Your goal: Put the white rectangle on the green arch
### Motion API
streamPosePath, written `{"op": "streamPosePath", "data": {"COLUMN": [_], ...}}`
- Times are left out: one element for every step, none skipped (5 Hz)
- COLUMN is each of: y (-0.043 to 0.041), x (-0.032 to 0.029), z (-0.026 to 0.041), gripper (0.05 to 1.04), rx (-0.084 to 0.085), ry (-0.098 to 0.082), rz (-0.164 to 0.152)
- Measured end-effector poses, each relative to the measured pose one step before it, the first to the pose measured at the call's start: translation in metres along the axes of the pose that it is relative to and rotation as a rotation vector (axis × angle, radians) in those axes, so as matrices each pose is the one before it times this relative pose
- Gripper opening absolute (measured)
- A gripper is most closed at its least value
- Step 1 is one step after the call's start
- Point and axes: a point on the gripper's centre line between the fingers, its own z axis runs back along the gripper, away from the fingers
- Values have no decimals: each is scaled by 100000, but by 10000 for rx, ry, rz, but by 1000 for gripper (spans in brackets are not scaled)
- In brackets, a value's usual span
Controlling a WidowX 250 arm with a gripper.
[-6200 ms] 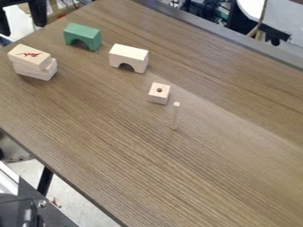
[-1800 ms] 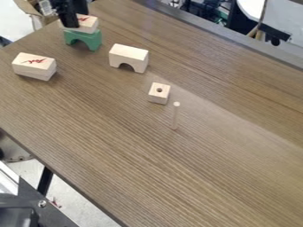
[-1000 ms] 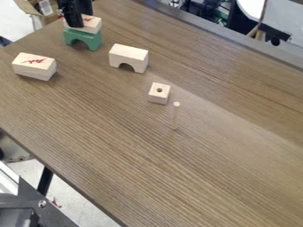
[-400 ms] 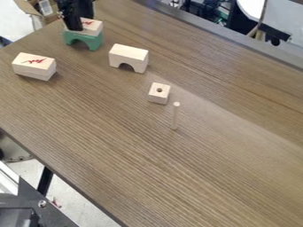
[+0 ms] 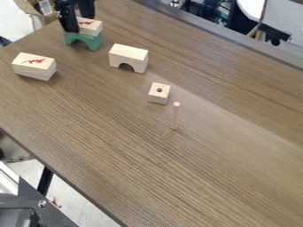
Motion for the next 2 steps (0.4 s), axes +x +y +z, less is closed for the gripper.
{"op": "streamPosePath", "data": {"y": [1600, 2526], "x": [-821, 920], "z": [3552, 1691], "gripper": [1000, 1000], "rx": [-561, -140], "ry": [92, 4], "rz": [-486, -85]}}
